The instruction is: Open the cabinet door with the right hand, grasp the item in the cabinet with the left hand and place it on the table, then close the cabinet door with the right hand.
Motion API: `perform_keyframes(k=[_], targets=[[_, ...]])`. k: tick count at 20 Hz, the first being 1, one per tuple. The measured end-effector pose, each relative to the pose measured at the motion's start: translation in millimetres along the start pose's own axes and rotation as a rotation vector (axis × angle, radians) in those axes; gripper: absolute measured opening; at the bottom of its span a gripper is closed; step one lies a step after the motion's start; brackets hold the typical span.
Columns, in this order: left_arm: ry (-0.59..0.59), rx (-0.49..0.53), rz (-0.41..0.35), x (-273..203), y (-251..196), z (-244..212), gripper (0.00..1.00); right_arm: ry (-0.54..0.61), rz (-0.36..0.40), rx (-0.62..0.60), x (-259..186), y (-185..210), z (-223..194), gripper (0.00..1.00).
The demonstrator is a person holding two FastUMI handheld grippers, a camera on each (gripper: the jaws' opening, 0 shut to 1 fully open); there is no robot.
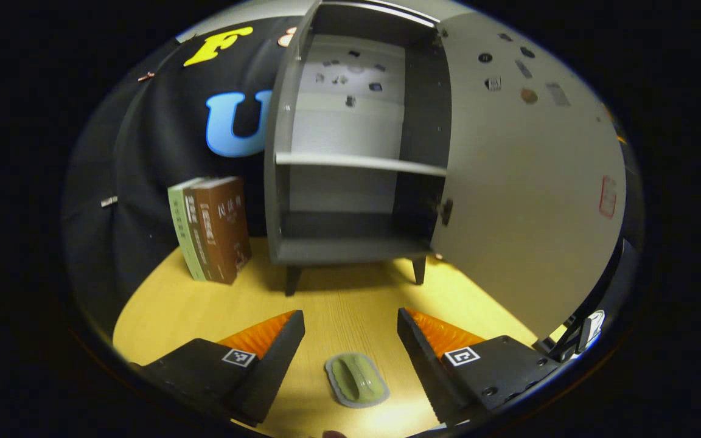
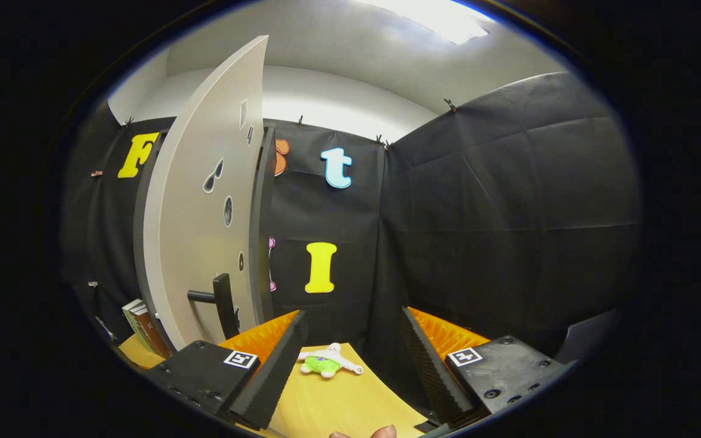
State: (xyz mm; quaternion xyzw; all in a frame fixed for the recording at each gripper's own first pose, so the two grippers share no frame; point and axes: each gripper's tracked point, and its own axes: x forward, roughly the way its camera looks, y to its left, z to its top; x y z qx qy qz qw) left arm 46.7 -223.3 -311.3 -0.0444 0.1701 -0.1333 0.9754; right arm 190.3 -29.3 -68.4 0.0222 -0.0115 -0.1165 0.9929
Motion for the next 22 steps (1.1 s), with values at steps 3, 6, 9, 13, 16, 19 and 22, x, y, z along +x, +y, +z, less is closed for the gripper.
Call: perform_keyframes(k=[3,6,9,13,16,19,22], targets=[[-0.088,-0.011,0.023,-28,13,58,0.96,0.005,0.019,-0.006,-4,9,-1,0.97],[-0.158,-0.002,0.045,-59,32,112,0.96,0.009,0.032,-0.021,-5,16,0,0.97],[-0.205,-0.028,0.091,-87,55,155,0.96,0.019,0.043,-0.017,-5,22,0,0.97],[-0.281,-0.049,0.125,-118,78,213,0.95,0.024,0.061,-0.006,-7,34,2,0.97],[-0.314,-0.015,0.153,-141,93,243,0.92,0.022,0.044,-0.013,-7,36,5,0.94],[-0.33,-0.062,0.144,-163,99,254,0.93,0.031,0.024,0.008,-9,40,4,0.99],[-0.334,-0.05,0.171,-181,118,255,0.95,0.029,0.005,0.019,-16,44,6,0.9]])
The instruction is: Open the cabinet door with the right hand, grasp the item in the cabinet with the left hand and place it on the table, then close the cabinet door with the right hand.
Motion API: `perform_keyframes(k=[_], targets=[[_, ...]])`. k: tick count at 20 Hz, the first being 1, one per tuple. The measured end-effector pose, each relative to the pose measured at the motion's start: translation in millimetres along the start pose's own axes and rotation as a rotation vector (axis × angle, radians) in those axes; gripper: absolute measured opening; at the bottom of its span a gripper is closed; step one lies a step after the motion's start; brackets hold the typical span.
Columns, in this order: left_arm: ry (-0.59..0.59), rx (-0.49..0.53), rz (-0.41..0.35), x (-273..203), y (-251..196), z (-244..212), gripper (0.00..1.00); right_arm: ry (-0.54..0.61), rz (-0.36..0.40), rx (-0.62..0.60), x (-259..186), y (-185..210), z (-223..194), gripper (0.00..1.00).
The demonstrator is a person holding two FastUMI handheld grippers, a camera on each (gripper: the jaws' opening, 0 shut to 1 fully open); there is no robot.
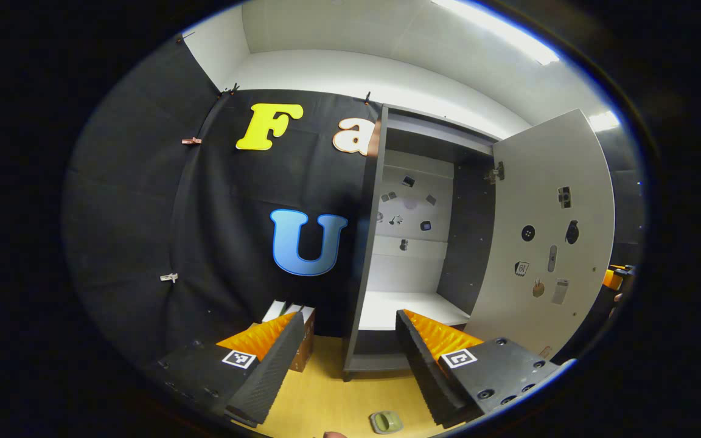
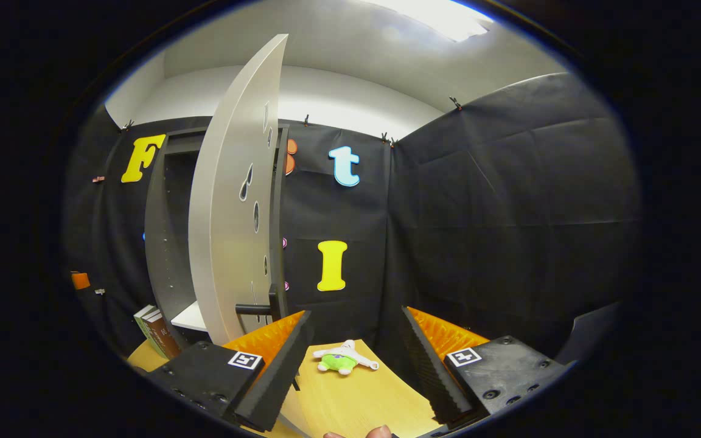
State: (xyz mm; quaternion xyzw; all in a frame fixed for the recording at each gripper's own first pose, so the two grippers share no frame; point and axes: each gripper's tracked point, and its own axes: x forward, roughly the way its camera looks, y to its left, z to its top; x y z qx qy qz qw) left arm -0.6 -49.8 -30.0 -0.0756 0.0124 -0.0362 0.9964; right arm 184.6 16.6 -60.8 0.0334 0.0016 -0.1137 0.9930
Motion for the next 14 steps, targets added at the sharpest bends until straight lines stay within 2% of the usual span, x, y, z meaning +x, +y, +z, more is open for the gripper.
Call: perform_keyframes(k=[2,3,4,6,9,10,11,14], targets=[[0.002,0.019,0.011,-4,13,1,0.92,-0.005,-0.016,-0.003,-7,5,2,0.89],[0.002,0.018,0.01,-7,16,1,0.95,-0.005,-0.024,-0.002,-9,8,1,0.89],[0.001,0.017,0.006,-9,19,1,0.94,-0.007,-0.029,0.003,-12,12,1,0.94],[0.0,0.022,0.001,-14,27,3,0.94,-0.009,-0.029,0.007,-16,22,1,0.94],[-0.002,0.04,-0.012,-18,35,2,0.95,-0.008,-0.008,0.014,-25,45,1,0.94],[-0.004,0.043,-0.017,-20,38,4,0.94,-0.009,0.001,0.015,-28,54,1,0.9],[-0.006,0.044,-0.018,-22,40,5,0.94,-0.011,0.013,0.015,-31,62,0,0.94],[-0.013,0.046,-0.018,-29,50,9,0.94,-0.009,0.061,0.018,-38,93,-2,0.94]])
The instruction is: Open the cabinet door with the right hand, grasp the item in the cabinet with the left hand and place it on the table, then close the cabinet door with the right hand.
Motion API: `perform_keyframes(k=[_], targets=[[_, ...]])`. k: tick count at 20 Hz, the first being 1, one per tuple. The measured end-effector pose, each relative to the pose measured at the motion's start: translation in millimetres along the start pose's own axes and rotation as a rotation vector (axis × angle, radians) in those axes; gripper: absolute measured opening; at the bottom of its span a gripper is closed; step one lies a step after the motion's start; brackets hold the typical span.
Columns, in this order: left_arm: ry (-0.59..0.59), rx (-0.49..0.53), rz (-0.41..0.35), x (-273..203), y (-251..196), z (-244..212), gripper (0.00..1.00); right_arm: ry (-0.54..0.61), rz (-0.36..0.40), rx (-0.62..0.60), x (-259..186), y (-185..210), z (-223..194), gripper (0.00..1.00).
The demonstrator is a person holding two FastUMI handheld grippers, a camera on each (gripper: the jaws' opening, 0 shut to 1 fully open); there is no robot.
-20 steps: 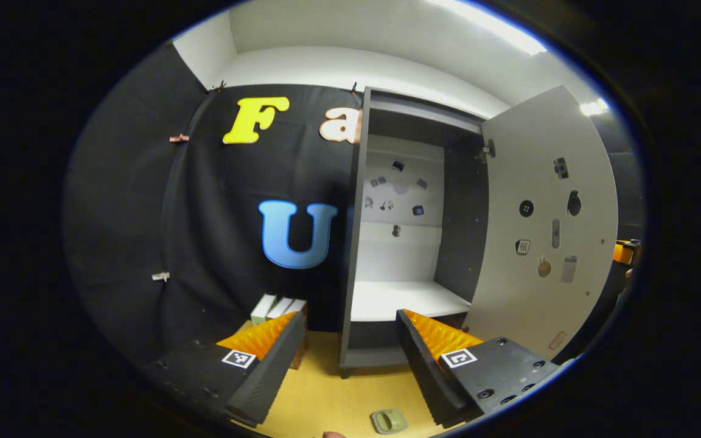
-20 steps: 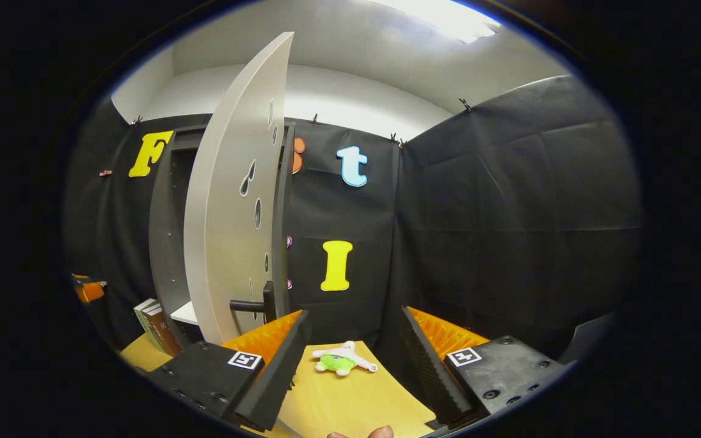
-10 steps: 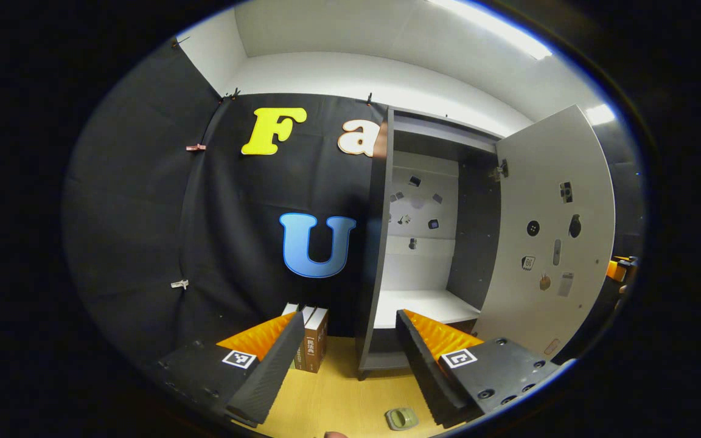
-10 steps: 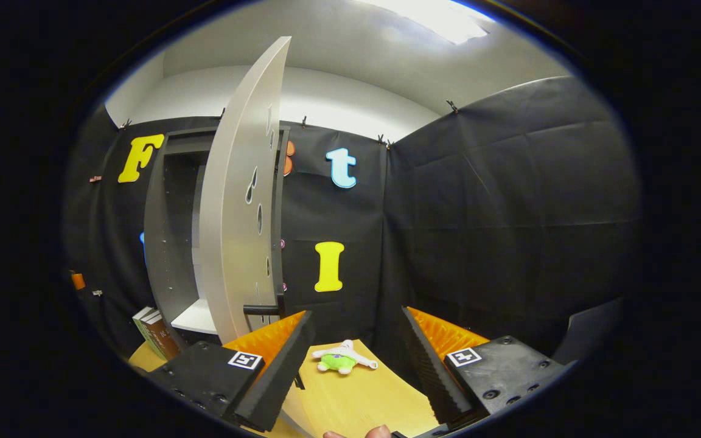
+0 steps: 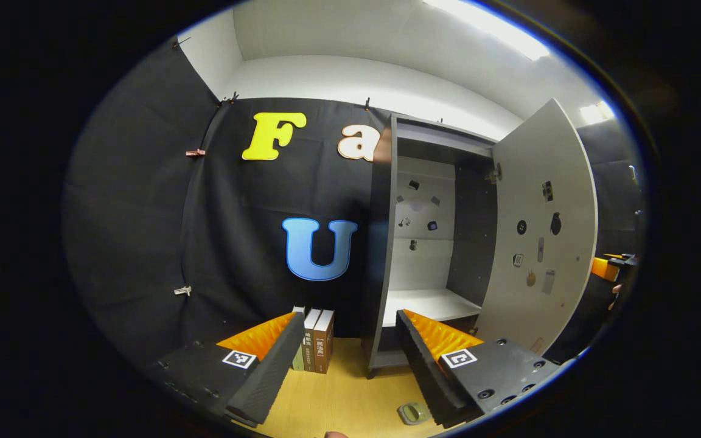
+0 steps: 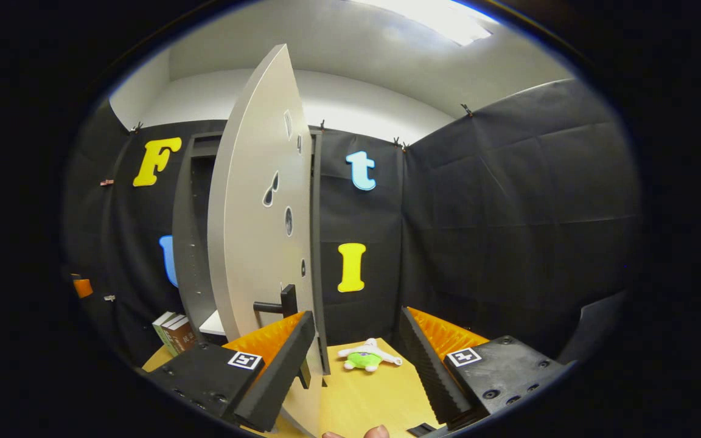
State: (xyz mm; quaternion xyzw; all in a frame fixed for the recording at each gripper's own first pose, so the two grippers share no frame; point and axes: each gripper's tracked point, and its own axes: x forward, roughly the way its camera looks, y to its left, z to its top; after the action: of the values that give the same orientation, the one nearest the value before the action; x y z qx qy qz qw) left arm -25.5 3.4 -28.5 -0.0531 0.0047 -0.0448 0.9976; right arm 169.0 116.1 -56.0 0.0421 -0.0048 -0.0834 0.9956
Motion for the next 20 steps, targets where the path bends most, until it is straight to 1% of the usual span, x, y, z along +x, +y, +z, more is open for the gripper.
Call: perform_keyframes(k=[6,7,8,9,10,11,12,14,17,18,19,20], targets=[[-0.017,0.02,0.008,-5,15,6,0.94,0.015,0.112,0.021,2,65,-5,0.94],[-0.019,0.02,0.012,-6,18,8,0.95,0.017,0.131,0.029,2,77,-6,0.9],[-0.02,0.019,0.013,-7,20,9,0.95,0.019,0.15,0.039,4,89,-5,0.94],[-0.022,0.018,0.016,-9,21,9,0.95,0.021,0.17,0.047,5,101,-5,0.94],[-0.02,0.018,0.018,-11,23,9,0.97,0.022,0.191,0.054,7,113,-5,0.95],[-0.022,0.021,0.022,-11,25,9,0.97,0.025,0.217,0.058,9,126,-5,0.95],[-0.022,0.023,0.024,-12,27,10,0.95,0.031,0.251,0.061,9,141,-6,0.95],[-0.023,0.018,0.025,-14,28,11,0.95,0.032,0.308,0.055,5,165,-5,0.95],[-0.029,0.012,0.034,-16,30,13,0.95,0.014,0.346,0.017,2,173,-1,0.97],[-0.03,0.009,0.036,-17,31,14,0.97,0.007,0.354,0.01,-1,172,0,0.97],[-0.031,0.007,0.036,-17,30,14,0.97,0.004,0.361,0.004,-3,173,2,0.97],[-0.032,0.006,0.037,-17,29,14,0.95,0.001,0.364,0.004,-5,173,3,0.97]])
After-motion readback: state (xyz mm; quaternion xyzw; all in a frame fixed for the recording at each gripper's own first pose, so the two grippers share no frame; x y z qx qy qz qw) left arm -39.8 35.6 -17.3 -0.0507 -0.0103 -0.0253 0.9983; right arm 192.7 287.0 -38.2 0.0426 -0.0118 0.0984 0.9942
